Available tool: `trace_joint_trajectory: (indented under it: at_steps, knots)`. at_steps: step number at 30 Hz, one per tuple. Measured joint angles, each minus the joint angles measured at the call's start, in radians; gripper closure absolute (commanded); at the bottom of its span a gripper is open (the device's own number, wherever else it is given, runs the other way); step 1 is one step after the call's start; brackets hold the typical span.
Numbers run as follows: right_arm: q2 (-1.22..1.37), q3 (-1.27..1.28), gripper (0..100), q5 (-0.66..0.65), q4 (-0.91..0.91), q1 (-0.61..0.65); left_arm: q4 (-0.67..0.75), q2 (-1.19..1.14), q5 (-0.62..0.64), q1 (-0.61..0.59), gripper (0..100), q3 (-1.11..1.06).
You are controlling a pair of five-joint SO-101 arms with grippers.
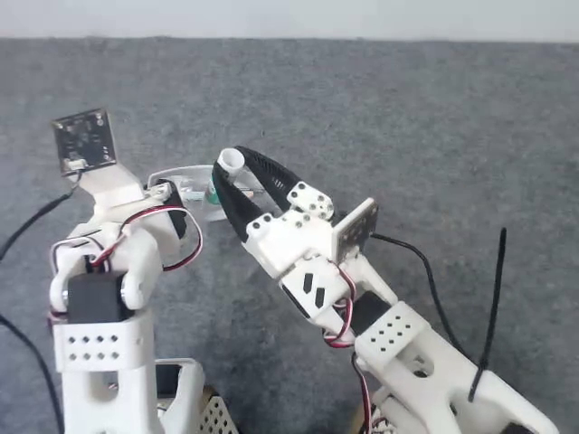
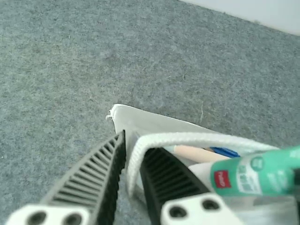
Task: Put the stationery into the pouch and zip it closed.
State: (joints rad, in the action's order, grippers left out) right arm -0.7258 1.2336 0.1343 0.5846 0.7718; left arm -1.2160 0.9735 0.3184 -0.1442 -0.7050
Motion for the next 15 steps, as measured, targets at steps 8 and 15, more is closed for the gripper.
trace_joint_trajectory:
  at_steps: [8,15]
  knots:
    - [-0.129,0.137,84.3,-0.026,0.011,0.017,0.0,0.0,0.0,-0.005,99,0.0]
    - [-0.264,0.203,85.4,-0.028,0.011,0.017,0.0,0.0,0.0,-0.005,99,0.0]
